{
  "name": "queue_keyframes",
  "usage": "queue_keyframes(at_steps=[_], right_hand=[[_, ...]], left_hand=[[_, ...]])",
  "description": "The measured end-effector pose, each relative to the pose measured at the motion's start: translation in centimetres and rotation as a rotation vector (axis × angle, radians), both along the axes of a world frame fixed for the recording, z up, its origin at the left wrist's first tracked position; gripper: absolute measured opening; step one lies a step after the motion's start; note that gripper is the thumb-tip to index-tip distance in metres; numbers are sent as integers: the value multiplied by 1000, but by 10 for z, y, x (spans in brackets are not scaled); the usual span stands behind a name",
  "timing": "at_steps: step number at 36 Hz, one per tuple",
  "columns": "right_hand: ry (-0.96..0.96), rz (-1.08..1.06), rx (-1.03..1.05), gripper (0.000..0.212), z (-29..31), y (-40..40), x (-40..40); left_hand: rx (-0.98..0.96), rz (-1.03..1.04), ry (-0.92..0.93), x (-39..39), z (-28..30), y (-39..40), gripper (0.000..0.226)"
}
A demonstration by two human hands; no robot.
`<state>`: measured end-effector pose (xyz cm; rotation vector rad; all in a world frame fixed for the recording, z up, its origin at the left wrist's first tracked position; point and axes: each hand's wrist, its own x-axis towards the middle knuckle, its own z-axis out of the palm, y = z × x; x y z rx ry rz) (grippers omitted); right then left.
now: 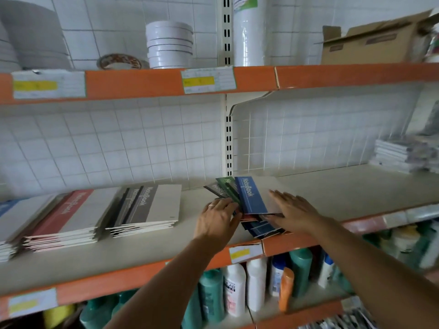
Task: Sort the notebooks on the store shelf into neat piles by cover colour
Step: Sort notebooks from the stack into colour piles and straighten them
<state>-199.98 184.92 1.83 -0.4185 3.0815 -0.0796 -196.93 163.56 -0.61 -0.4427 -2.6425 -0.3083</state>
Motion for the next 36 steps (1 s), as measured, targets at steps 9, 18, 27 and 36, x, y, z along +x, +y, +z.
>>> queue_keyframes(at_steps=[9,18,27,36], right_hand=[[142,129,48,80,0,5,-9],[292,269,56,38,1,2,3],[472,205,-61,31,14,36,-1],[448,203,-80,66,19,63,-10]], left_hand=[[85,93,145,1,-3,31,27],[125,192,263,12,-4,52,33],[101,185,364,15,3,82,22],[-158,113,-165,-3,-13,127,70]])
